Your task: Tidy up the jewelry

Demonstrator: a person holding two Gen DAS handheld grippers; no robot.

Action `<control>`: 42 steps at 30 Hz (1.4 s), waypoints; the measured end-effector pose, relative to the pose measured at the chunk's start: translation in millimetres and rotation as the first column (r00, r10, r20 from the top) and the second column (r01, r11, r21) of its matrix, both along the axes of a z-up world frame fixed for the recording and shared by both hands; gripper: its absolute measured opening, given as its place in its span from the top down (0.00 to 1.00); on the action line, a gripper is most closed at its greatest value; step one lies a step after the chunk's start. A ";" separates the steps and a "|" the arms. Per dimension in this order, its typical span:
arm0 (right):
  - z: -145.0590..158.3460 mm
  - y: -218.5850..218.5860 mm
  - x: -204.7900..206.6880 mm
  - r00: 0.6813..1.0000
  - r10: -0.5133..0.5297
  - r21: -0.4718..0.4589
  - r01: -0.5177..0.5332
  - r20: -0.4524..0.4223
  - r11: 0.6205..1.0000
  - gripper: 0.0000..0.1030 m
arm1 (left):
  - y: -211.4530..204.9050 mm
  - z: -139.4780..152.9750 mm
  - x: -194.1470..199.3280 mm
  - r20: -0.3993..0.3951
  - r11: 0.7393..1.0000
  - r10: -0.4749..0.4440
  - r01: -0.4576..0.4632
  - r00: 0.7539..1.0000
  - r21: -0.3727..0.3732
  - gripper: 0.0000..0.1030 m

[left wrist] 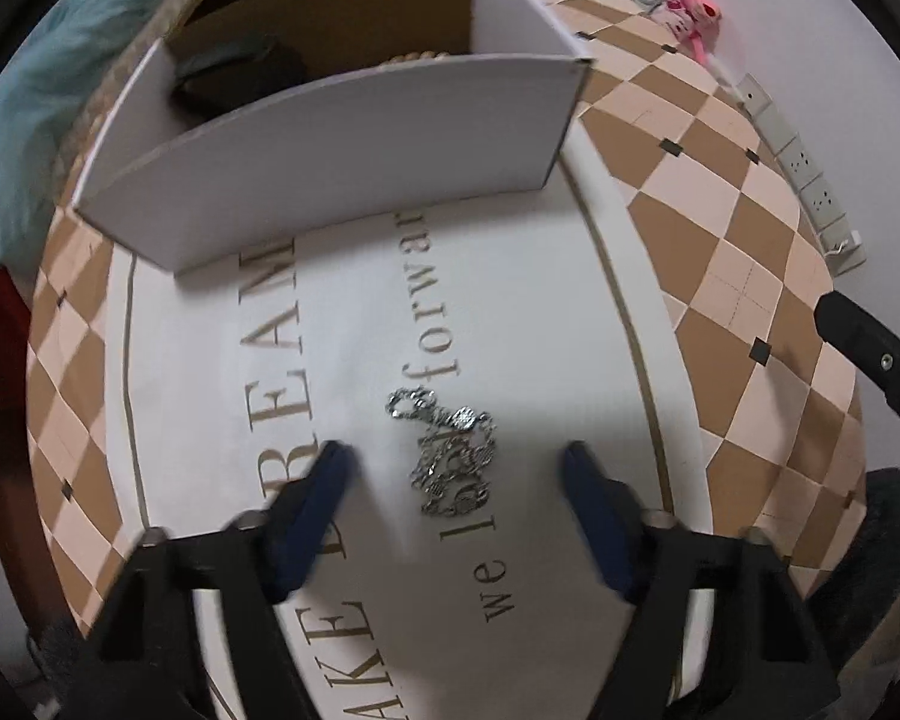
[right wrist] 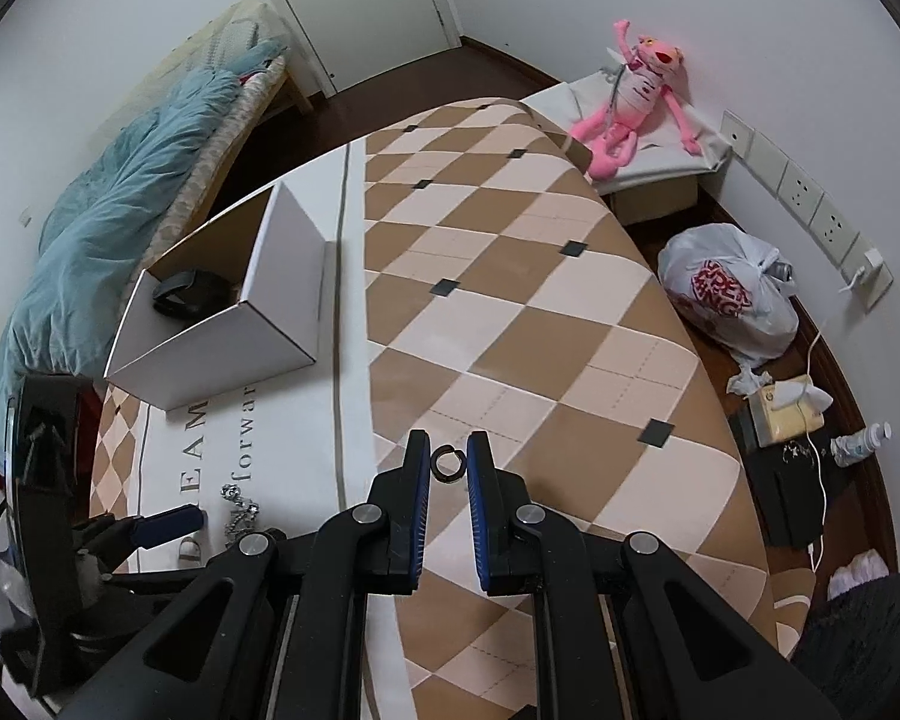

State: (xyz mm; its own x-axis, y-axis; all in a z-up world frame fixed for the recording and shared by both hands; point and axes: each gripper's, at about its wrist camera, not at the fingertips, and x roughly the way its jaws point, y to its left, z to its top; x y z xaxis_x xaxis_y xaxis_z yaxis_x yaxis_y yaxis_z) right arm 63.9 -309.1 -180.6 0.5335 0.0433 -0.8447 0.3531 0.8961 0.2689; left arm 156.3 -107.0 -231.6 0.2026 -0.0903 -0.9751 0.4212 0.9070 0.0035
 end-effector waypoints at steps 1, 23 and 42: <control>0.1 -0.5 -0.2 1.000 -0.002 0.000 0.002 0.000 1.000 0.88 | -2.5 1.9 -0.7 0.008 1.000 -0.005 0.005 1.000 -0.008 0.60; 35.8 0.5 3.6 0.997 0.005 0.010 -0.005 0.076 1.000 0.88 | 76.0 86.5 -5.2 0.058 0.933 0.096 -0.069 0.994 -0.354 0.99; -0.5 2.7 -4.3 1.000 0.010 -0.029 -0.011 -0.017 1.000 0.88 | 30.7 8.7 -7.1 -0.057 0.988 0.045 -0.053 0.997 -0.142 0.44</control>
